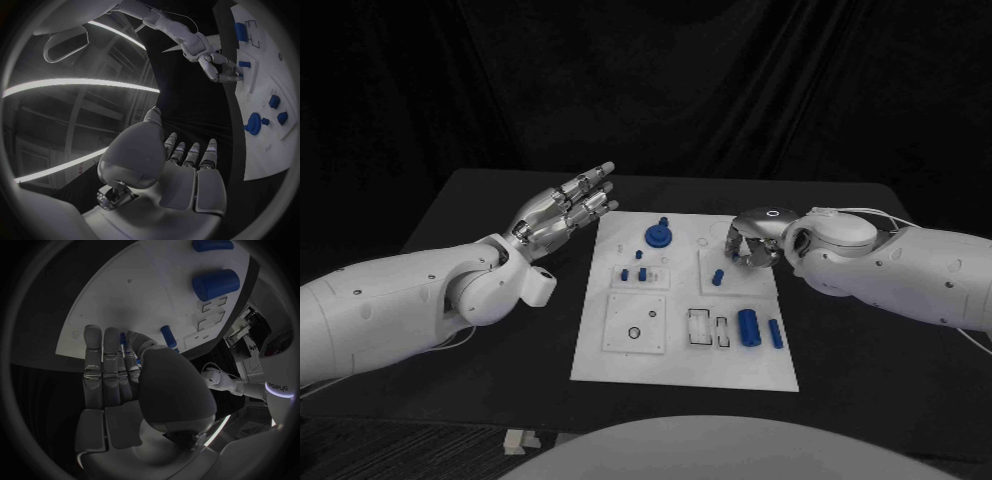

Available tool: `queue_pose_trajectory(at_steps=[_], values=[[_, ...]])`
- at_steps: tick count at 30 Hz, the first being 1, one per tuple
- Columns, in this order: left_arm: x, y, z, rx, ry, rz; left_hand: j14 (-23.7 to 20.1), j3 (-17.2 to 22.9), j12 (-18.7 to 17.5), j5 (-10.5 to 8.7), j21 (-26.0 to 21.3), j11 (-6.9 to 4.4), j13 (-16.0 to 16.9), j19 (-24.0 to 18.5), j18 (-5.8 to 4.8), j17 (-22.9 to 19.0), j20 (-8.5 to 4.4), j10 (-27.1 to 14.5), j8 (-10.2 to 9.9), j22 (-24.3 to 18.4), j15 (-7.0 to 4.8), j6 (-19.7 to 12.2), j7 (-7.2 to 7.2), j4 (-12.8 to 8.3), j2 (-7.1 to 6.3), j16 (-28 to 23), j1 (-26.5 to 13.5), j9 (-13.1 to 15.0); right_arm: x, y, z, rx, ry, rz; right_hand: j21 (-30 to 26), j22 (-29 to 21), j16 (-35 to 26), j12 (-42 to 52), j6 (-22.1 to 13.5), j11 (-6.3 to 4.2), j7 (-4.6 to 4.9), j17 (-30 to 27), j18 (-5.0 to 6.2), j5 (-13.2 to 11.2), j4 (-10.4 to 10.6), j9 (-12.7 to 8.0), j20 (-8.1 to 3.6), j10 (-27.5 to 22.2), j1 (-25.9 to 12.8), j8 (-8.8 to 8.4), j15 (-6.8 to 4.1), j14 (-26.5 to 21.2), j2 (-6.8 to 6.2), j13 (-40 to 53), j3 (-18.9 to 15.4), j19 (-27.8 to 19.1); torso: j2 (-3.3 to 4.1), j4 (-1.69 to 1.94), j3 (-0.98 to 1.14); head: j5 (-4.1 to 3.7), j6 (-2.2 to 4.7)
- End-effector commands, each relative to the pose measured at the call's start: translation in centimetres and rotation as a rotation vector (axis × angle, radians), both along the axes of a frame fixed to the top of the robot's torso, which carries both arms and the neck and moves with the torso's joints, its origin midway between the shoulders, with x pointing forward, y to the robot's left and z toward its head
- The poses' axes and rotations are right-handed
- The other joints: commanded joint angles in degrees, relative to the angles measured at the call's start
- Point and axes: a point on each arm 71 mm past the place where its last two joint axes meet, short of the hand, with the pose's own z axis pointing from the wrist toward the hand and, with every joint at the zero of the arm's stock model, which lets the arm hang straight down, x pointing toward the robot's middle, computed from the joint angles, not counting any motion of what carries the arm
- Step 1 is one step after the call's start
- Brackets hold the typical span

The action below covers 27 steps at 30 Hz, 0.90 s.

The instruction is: Assemble the parts on the task board

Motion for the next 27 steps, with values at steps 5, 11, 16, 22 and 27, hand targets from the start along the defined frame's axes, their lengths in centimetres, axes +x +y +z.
queue_pose_trajectory(at_steps=[5, 11, 16, 22, 27], values=[[-0.07, 0.05, 0.48, -0.063, -0.053, 0.002, 0.1, 0.0, -0.3, 1.97, 0.4, 0.5, 0.0, 0.2, 0.62, 0.0, 0.59, 0.2, 0.3, 0.2, 0.7, 0.7, 0.44, -1.2, 0.07, -0.2, 1.1, 0.1, -0.05, -0.09, -0.06, 0.015, -0.026, 0.005, 0.9, 3.3, 0.2, -0.8, 0.7, -0.19, 0.08, -0.1, 0.06, -0.1, -0.7, 0.1, -0.35, 1.3, 1.2, 0.2, -0.39, 0.3, -0.25, -0.3, 1.0, 0.3, -0.09, 0.08, -0.07, 0.14, -0.01], [-0.09, 0.05, 0.43, -0.062, -0.05, 0.001, 0.2, 0.0, -0.3, 2.98, 0.6, 0.59, 0.0, 0.5, 0.62, 0.1, 0.77, 0.2, 0.3, 0.6, 0.98, 0.8, 0.62, -1.7, 0.13, -0.1, 1.5, 0.1, -0.02, -0.16, -0.11, 0.01, -0.023, 0.001, 1.0, 3.2, 0.1, -1.4, 0.5, -0.05, 0.25, -0.2, 0.0, -0.5, -0.5, 0.1, -0.33, 1.5, 0.8, -0.08, -0.27, 0.2, -0.67, -0.4, 1.1, 0.1, -0.09, 0.08, -0.09, 0.19, -0.01], [-0.07, 0.05, 0.39, -0.06, -0.048, 0.0, 0.4, 0.0, -0.3, 3.61, 0.7, 0.64, 0.0, 0.7, 0.62, 0.2, 0.9, 0.2, 0.3, 0.8, 1.2, 0.8, 0.7, -2.2, 0.16, 0.0, 1.8, 0.1, -0.01, -0.3, -0.18, 0.003, -0.016, -0.004, 1.0, 3.2, 0.1, -2.0, 0.4, 0.0, 0.18, -0.2, -0.02, -1.4, 0.0, 0.1, -0.23, 1.6, -0.1, -0.38, -0.17, 0.2, -1.07, -0.4, 0.9, -0.1, -0.12, 0.08, -0.08, 0.28, -0.01], [-0.06, 0.0, 0.34, -0.059, -0.045, -0.001, 0.5, 0.1, -0.3, 4.0, 0.8, 0.62, 0.0, 0.9, 0.61, 0.2, 0.97, 0.2, 0.3, 0.9, 1.34, 0.9, 0.83, -2.4, 0.21, 0.0, 1.9, 0.1, 0.01, -0.49, -0.24, -0.005, -0.01, -0.011, 0.9, 3.0, 0.1, -2.9, -0.1, 0.11, 0.18, -0.3, -0.01, -4.0, 1.1, -0.1, -0.01, 1.6, -1.6, -0.94, 0.02, 0.3, -1.4, -0.4, 0.6, -0.3, -0.14, 0.07, -0.07, 0.24, -0.01], [-0.07, -0.04, 0.29, -0.058, -0.042, -0.004, 0.6, 0.1, -0.4, 4.52, 0.9, 0.47, 0.0, 1.0, 0.58, 0.3, 1.04, 0.1, 0.4, 1.0, 1.6, 1.3, 1.37, -2.8, 0.33, 0.1, 2.1, 0.2, 0.04, -0.59, -0.24, -0.006, -0.01, -0.016, 0.7, 2.9, 0.1, -3.2, -0.3, 0.14, 0.21, -0.3, 0.04, -5.3, 1.5, -0.1, 0.1, 1.6, -2.1, -1.14, 0.06, 0.3, -1.59, -0.3, 0.3, -0.4, -0.13, 0.05, -0.09, 0.22, -0.01]])
